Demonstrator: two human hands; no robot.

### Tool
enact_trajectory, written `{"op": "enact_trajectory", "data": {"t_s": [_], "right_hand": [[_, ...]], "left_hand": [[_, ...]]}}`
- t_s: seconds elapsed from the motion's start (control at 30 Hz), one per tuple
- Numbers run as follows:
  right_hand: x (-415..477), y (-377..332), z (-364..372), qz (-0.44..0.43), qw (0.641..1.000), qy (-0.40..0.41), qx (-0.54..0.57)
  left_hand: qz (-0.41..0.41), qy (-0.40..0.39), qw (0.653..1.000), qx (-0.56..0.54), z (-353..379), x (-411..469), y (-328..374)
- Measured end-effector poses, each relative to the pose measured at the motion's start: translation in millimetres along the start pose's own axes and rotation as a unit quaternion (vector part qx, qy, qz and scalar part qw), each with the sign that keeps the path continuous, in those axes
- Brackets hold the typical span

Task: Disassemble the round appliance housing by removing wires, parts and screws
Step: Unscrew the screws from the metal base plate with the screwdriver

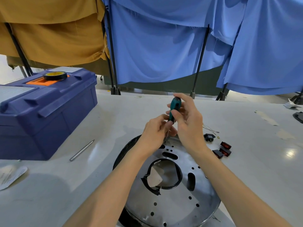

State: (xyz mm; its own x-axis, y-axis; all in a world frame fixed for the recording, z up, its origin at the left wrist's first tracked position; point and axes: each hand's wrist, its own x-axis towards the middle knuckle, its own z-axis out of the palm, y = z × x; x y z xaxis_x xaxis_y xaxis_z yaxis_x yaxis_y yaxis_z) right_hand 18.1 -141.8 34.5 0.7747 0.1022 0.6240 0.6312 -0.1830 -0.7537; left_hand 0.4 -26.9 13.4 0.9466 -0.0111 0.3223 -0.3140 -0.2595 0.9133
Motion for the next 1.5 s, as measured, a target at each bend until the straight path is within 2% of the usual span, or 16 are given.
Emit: {"op": "enact_trajectory", "data": {"t_s": [0.1,0.23,0.33,0.47,0.63,0.77,0.9,1.0,1.13,1.2,1.37,1.5], "right_hand": [[-0.8,0.0,3.3,-0.022,0.999,-0.002,-0.024],[2.0,2.8,0.9,-0.013,0.999,0.026,-0.034],[1.3,4.0,-2.2,-0.001,1.0,0.015,-0.007],[-0.4,2.1,2.0,-0.033,0.999,0.011,-0.026],[2.1,3.9,-1.0,-0.006,0.999,0.031,-0.029],[-0.5,3.0,0.7,-0.022,0.999,0.003,-0.031],[1.1,4.3,3.0,-0.028,0.998,0.028,-0.054],[1.5,4.9,-0.9,0.0,0.999,0.033,-0.027],[-0.6,2.8,0.2,-0.003,1.0,-0.006,-0.009],[-0.6,2.6,1.8,-0.016,1.0,0.005,-0.025],[0.8,1.8,-0.4,0.017,0.999,0.03,-0.008],[-1.1,0.1,0.3,-0.003,1.0,-0.003,-0.005]], "left_hand": [[-0.001,0.025,0.999,0.035,-1.2,0.4,-2.0],[0.015,-0.004,1.0,0.011,-1.4,-0.8,0.1],[0.013,0.008,1.0,0.008,-1.6,-0.4,0.8],[0.005,0.028,0.999,0.035,-1.8,-0.8,-1.1],[0.012,-0.005,1.0,0.025,-1.2,-0.2,1.5],[-0.012,0.026,0.999,0.033,-2.4,0.1,-0.5],[0.011,0.017,0.998,0.054,-2.7,0.1,-2.2],[0.016,-0.004,0.999,0.038,-1.9,0.6,-0.9],[0.01,0.031,0.998,0.045,-2.3,1.2,-2.4],[0.012,0.043,0.997,0.062,-2.3,0.7,-2.6],[0.013,-0.009,1.0,0.019,-1.4,0.1,1.1],[-0.001,0.01,1.0,0.026,-2.7,0.2,-2.1]]}}
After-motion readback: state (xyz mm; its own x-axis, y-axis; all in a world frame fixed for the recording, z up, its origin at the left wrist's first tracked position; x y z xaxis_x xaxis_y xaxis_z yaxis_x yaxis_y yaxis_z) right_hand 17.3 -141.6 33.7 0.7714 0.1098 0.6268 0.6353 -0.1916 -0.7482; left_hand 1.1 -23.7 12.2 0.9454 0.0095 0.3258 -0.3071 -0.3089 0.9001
